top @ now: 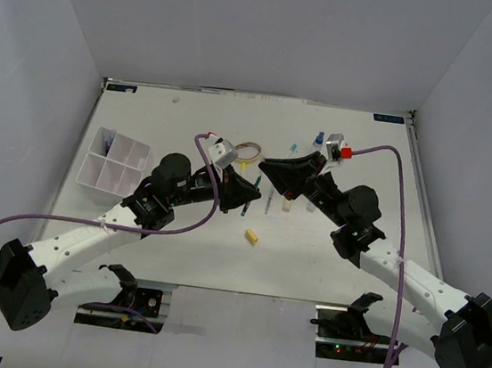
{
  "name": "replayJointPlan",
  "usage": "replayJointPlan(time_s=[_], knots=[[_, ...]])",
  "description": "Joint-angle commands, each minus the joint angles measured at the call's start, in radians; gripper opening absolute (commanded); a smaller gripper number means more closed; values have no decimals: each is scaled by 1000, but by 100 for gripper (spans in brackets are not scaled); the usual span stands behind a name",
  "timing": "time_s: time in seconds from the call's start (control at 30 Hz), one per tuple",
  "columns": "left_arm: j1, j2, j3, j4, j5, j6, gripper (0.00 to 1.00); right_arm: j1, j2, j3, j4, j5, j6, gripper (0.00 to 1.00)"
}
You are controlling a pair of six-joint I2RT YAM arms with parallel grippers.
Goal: Sort the stationery into containers
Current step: Close the pen cap on the pen.
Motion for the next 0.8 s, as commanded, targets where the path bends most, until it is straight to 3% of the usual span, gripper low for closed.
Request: replayJointPlan(time_s=[0.0,0.77], knots=[[4,-34,-14,28,27,-7,0,6,9,-10,71,24,-4,8],[4,-40,-25,46,-2,-25,0,12,0,-17,76,20,6,8]])
